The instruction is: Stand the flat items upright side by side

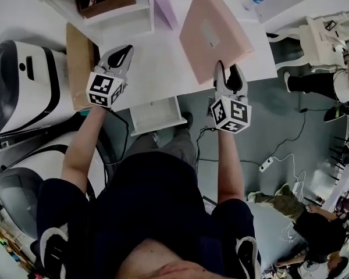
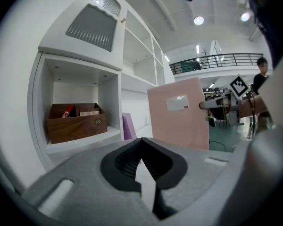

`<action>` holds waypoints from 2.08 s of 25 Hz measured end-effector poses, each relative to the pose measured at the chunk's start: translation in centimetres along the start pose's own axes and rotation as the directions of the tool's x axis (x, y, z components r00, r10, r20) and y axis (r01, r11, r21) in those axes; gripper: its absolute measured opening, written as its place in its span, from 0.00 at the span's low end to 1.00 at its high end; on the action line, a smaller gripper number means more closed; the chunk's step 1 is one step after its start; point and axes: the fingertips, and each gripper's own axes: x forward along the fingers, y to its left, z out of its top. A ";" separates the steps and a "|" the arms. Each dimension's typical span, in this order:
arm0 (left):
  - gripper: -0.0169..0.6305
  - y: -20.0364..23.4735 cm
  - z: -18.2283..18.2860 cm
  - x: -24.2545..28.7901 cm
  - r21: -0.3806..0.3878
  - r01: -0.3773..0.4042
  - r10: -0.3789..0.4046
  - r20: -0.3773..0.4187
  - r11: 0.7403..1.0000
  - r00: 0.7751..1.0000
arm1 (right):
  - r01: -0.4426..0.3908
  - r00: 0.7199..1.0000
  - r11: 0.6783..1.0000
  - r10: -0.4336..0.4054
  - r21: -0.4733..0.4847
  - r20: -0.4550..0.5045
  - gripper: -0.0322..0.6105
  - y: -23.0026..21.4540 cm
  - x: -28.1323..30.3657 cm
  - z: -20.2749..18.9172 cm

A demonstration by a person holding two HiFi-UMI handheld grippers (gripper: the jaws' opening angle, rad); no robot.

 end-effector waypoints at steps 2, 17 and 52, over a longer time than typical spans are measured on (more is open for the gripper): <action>0.03 -0.1 0.2 0.1 0.001 -0.027 0.027 -0.001 1.000 1.000 | -0.015 1.000 1.000 0.015 -0.012 0.003 0.29 -0.6 1.2 0.3; 0.03 -2.9 2.9 2.0 -0.055 -0.355 0.355 -0.010 0.933 0.935 | -0.197 0.980 0.959 0.198 -0.204 -0.014 0.29 -5.3 13.5 1.5; 0.03 -1.5 1.9 4.7 -0.107 -0.412 0.410 -0.041 0.905 0.911 | -0.151 0.988 0.930 0.157 -0.335 -0.007 0.30 -0.7 27.0 -3.3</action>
